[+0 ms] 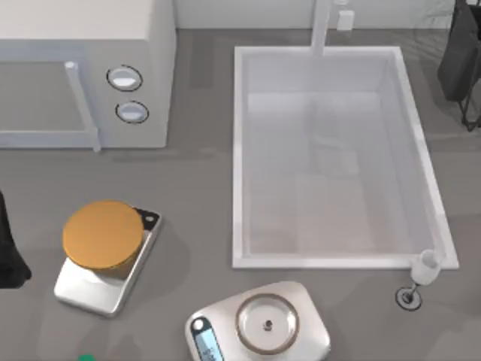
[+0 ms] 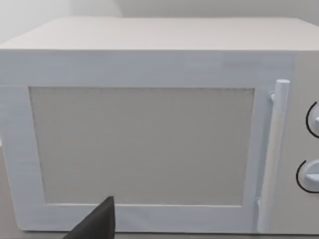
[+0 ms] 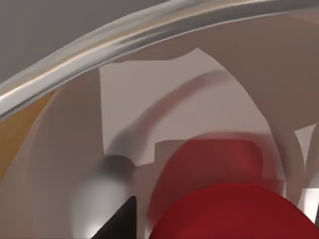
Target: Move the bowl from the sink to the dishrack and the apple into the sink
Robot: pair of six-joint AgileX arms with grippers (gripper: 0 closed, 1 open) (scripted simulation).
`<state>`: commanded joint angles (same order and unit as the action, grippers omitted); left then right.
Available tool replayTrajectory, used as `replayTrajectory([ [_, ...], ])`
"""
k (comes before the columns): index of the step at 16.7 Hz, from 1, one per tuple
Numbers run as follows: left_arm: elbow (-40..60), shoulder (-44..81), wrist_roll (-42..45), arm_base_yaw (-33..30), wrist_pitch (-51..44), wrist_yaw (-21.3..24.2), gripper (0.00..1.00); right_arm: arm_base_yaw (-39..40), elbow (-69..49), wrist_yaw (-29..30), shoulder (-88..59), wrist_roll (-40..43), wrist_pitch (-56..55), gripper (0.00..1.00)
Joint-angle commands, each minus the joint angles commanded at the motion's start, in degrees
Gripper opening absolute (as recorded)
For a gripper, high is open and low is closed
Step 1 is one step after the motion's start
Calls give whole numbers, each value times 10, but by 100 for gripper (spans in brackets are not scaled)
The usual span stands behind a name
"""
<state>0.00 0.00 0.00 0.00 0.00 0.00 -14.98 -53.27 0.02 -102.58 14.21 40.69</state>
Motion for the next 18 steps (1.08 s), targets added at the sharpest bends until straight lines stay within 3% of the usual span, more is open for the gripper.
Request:
replayTrajectory([
  [7,0,0,0,0,0,0,100,0,0,0,0,0,0,2],
  [18,0,0,0,0,0,0,100,6,-29,-4,23,-8,14,0],
])
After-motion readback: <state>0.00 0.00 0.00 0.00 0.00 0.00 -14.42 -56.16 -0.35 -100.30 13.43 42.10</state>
